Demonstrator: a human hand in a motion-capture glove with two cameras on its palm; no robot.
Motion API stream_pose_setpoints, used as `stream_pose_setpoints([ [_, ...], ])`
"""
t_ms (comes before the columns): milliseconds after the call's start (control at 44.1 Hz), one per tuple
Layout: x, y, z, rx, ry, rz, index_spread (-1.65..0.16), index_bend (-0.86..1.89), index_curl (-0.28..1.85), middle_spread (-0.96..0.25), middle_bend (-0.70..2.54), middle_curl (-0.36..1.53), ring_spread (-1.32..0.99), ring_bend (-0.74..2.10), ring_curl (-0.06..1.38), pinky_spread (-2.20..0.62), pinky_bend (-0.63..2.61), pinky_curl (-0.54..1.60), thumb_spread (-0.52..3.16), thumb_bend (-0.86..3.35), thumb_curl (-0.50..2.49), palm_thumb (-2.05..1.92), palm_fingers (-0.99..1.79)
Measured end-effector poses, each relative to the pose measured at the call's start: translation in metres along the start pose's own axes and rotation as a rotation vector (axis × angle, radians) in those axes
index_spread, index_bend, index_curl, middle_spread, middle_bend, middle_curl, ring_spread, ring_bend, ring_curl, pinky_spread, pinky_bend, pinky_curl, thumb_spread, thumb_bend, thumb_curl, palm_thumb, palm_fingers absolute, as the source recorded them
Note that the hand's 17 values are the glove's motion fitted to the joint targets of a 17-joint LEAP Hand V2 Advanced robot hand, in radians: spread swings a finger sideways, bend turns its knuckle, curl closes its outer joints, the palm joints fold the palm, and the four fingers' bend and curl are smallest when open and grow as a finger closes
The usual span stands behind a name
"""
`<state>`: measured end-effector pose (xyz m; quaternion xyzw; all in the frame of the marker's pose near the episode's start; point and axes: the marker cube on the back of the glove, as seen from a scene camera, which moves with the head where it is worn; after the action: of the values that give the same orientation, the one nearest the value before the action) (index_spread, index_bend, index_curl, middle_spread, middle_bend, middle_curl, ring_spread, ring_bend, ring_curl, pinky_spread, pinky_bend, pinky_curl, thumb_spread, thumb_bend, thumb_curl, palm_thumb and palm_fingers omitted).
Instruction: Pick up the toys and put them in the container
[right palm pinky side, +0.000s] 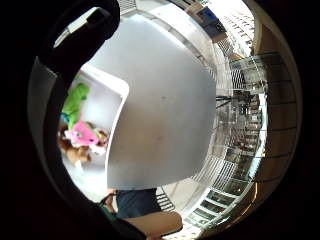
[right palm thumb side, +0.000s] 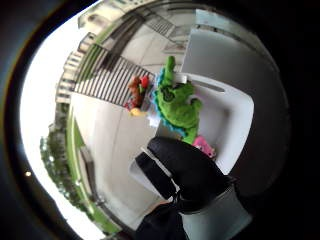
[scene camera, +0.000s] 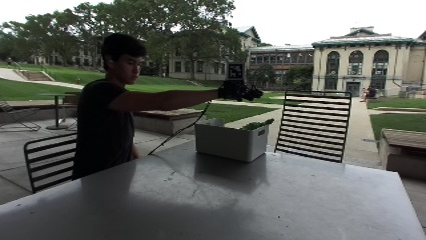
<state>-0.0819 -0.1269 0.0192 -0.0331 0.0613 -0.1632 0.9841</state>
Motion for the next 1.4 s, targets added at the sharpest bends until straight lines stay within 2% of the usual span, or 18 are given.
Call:
stream_pose_setpoints([
  [45, 0.008, 0.009, 0.001, -0.012, 0.007, 0.063, -0.29, 0.05, 0.38, -0.05, 0.18, 0.53, -0.04, 0.66, 0.24, -0.05, 1.24, 0.38, 1.12, -0.07, 0.4, -0.08, -0.25],
  [91, 0.016, 0.024, -0.002, -0.02, -0.017, 0.061, -0.29, 0.06, 0.36, -0.05, 0.18, 0.52, -0.04, 0.63, 0.24, -0.05, 1.22, 0.37, 1.12, -0.07, 0.39, -0.08, -0.24],
  [181, 0.014, 0.065, -0.021, -0.012, -0.314, -0.232, -0.3, 0.11, 0.34, -0.04, 0.17, 0.5, -0.03, 0.56, 0.22, -0.04, 1.15, 0.35, 1.14, -0.07, 0.35, -0.08, -0.21],
  [227, 0.012, 0.082, -0.025, -0.002, -0.337, -0.279, -0.3, 0.15, 0.35, -0.04, 0.17, 0.5, -0.03, 0.52, 0.21, -0.03, 1.11, 0.33, 1.14, -0.07, 0.34, -0.08, -0.19],
  [295, 0.008, 0.102, -0.017, 0.012, -0.169, -0.15, -0.31, 0.16, 0.35, -0.04, 0.17, 0.48, -0.02, 0.48, 0.2, -0.02, 1.06, 0.32, 1.15, -0.07, 0.32, -0.09, -0.16],
  [363, 0.034, 0.115, -0.007, 0.027, -0.018, 0.067, -0.31, 0.16, 0.35, -0.04, 0.16, 0.47, -0.02, 0.44, 0.2, -0.01, 1.03, 0.31, 1.15, -0.07, 0.3, -0.09, -0.15],
  [408, 0.051, 0.125, -0.003, 0.037, 0.011, 0.141, -0.31, 0.17, 0.35, -0.04, 0.16, 0.46, -0.02, 0.42, 0.2, -0.01, 1.0, 0.3, 1.16, -0.06, 0.29, -0.08, -0.13],
  [499, 0.077, 0.159, 0.003, 0.058, -0.014, 0.058, -0.31, 0.16, 0.35, -0.04, 0.17, 0.45, -0.01, 0.39, 0.19, 0.0, 0.97, 0.29, 1.17, -0.06, 0.27, -0.08, -0.11],
  [612, 0.104, 0.19, 0.019, 0.037, 0.028, 0.222, -0.31, 0.16, 0.35, -0.04, 0.18, 0.44, -0.01, 0.36, 0.19, 0.0, 0.93, 0.29, 1.17, -0.06, 0.25, -0.09, -0.09],
  [861, 0.183, 0.251, 0.055, 0.018, -0.008, 0.256, -0.32, 0.16, 0.35, -0.05, 0.19, 0.42, -0.02, 0.32, 0.2, 0.0, 0.86, 0.28, 1.18, -0.06, 0.21, -0.09, -0.05],
  [1156, 0.19, 0.318, 0.09, 0.027, -0.028, 0.347, -0.32, 0.16, 0.35, -0.05, 0.19, 0.42, -0.02, 0.28, 0.21, 0.0, 0.82, 0.28, 1.19, -0.06, 0.19, -0.08, -0.04],
  [1405, 0.199, 0.34, 0.105, 0.006, -0.069, 0.363, -0.31, 0.16, 0.35, -0.05, 0.19, 0.42, -0.02, 0.26, 0.22, 0.0, 0.81, 0.29, 1.21, -0.05, 0.18, -0.07, -0.03],
])
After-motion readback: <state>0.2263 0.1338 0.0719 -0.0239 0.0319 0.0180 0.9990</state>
